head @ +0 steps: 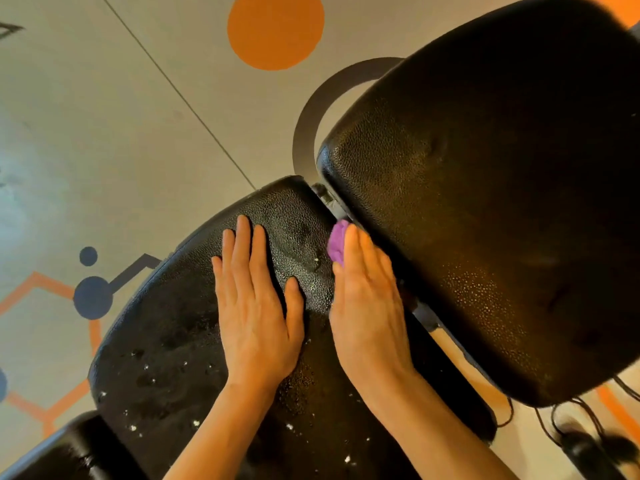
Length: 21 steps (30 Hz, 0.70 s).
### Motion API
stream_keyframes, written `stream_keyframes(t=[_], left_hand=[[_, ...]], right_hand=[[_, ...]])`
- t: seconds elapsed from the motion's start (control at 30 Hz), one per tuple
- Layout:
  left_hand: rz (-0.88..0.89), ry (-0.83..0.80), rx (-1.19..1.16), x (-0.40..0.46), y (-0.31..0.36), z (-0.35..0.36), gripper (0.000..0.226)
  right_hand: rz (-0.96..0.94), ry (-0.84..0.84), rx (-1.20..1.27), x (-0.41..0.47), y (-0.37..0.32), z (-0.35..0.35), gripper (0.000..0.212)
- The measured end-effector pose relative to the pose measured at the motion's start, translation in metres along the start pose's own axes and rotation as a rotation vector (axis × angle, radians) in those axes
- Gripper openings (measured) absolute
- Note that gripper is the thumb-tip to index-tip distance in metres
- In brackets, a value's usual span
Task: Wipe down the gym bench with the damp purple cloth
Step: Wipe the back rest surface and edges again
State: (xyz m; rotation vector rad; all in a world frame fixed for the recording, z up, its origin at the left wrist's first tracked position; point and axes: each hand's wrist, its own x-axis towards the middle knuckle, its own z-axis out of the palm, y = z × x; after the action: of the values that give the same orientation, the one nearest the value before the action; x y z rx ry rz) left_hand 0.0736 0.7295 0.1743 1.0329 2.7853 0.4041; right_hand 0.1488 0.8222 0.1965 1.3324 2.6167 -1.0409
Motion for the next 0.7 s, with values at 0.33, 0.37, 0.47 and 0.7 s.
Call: stream_keyframes(t=[0.33,0.37,0.47,0.7], left_hand=[[0.052,0.039,-0.005,-0.002,-0.005,0.001,0.064],[0.057,0.043,-0.004,-0.003,-0.004,0.001,0.064],[0.068,0.053,0.001,-0.004,-0.006,0.003,0.065],[0.106,0.083,-0.002,-0.005,-0.01,0.007,0.065]], right_hand=[[0.11,0.028,0.096,-0.031,0.028,-0.006,0.046],[0.165,0.027,0.068,-0.041,0.036,-0.007,0.045],[0.194,0.101,-0.021,-0.018,0.01,0.003,0.045],[0.123,0.171,-0.037,-0.012,0.002,0.017,0.044]])
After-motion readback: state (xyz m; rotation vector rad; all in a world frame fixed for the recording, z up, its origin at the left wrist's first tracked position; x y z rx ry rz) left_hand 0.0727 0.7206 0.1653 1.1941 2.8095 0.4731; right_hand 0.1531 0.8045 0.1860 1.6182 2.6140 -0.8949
